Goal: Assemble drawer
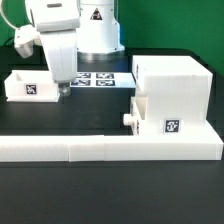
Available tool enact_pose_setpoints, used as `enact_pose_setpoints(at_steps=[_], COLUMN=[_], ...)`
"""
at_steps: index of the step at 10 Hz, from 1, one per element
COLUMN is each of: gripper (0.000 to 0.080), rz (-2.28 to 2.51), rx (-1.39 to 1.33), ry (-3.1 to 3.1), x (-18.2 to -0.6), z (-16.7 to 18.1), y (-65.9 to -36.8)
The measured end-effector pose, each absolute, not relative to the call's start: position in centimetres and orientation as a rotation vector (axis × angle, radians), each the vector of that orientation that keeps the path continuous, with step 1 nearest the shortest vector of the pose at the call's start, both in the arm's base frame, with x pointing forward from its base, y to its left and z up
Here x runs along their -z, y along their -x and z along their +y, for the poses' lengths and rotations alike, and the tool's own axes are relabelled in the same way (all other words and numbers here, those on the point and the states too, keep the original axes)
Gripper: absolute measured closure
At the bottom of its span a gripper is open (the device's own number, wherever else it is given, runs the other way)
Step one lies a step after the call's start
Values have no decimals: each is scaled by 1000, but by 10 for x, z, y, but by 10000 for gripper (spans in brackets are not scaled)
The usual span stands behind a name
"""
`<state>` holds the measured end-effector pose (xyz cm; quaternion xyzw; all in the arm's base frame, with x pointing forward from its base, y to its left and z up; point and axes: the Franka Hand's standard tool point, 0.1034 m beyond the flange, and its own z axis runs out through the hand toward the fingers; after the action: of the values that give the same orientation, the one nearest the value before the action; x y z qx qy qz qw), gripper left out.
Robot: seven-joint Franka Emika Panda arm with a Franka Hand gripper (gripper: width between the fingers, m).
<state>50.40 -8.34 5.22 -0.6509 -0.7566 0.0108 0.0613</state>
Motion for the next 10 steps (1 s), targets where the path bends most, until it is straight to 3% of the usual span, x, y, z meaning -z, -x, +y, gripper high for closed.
enact_pose_setpoints(at_steps=[5,10], gripper=[151,151], rz=[-2056,-1503], rx=[-53,12], ry=[2211,2700], x=[-51,-51], z=[-84,-104], y=[-502,-450])
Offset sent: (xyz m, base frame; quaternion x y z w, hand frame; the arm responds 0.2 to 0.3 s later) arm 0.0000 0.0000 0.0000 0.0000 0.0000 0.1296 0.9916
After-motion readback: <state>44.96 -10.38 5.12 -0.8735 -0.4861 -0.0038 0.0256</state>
